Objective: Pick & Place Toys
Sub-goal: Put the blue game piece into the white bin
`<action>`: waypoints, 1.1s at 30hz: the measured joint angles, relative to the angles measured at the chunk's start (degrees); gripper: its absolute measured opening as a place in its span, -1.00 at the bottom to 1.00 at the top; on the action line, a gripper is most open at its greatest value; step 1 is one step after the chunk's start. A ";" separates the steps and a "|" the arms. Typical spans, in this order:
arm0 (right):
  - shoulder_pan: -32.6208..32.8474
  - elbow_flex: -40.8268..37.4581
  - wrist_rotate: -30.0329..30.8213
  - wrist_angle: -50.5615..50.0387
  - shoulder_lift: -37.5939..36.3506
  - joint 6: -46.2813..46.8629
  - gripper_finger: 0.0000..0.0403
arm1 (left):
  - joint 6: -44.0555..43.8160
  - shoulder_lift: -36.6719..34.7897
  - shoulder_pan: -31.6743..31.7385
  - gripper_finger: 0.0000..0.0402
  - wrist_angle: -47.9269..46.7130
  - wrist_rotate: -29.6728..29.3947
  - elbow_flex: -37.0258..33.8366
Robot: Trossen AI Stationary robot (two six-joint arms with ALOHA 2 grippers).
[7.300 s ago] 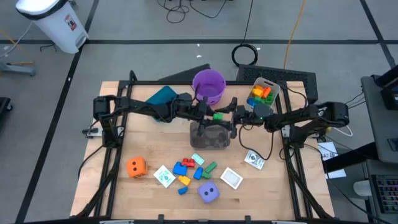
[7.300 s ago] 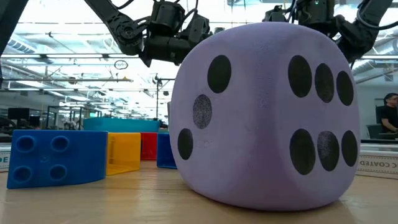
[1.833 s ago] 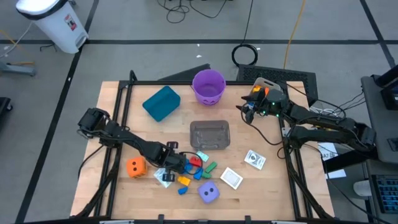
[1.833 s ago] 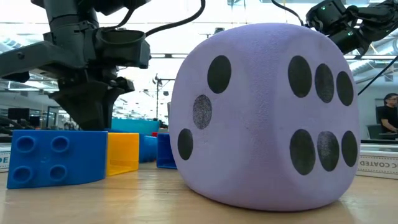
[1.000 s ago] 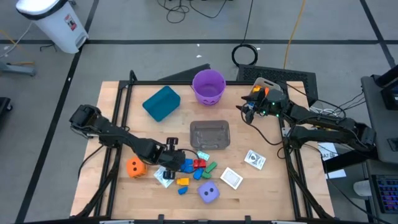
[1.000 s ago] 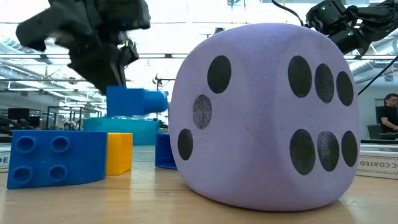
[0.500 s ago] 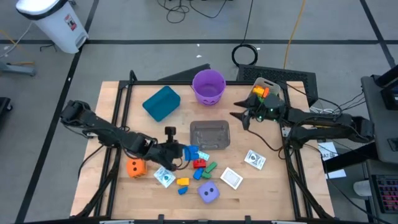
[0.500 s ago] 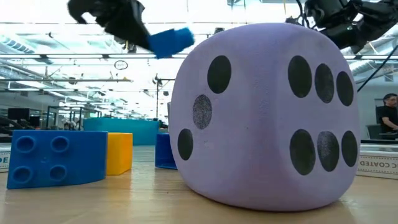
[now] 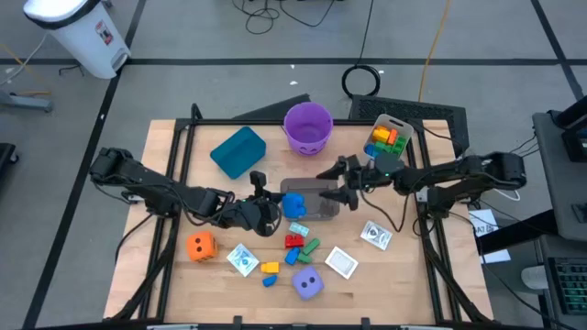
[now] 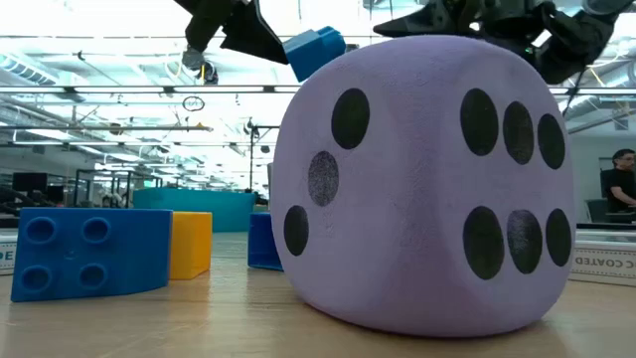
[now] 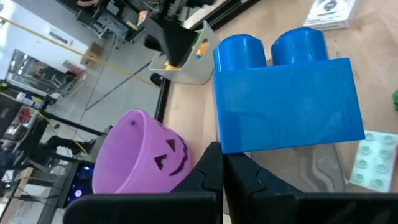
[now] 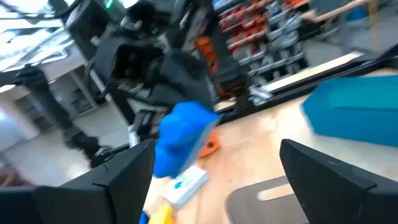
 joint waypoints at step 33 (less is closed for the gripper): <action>6.96 13.34 5.24 -1.07 17.04 -1.49 0.10 | -1.98 0.13 4.58 -1.00 2.10 2.19 0.00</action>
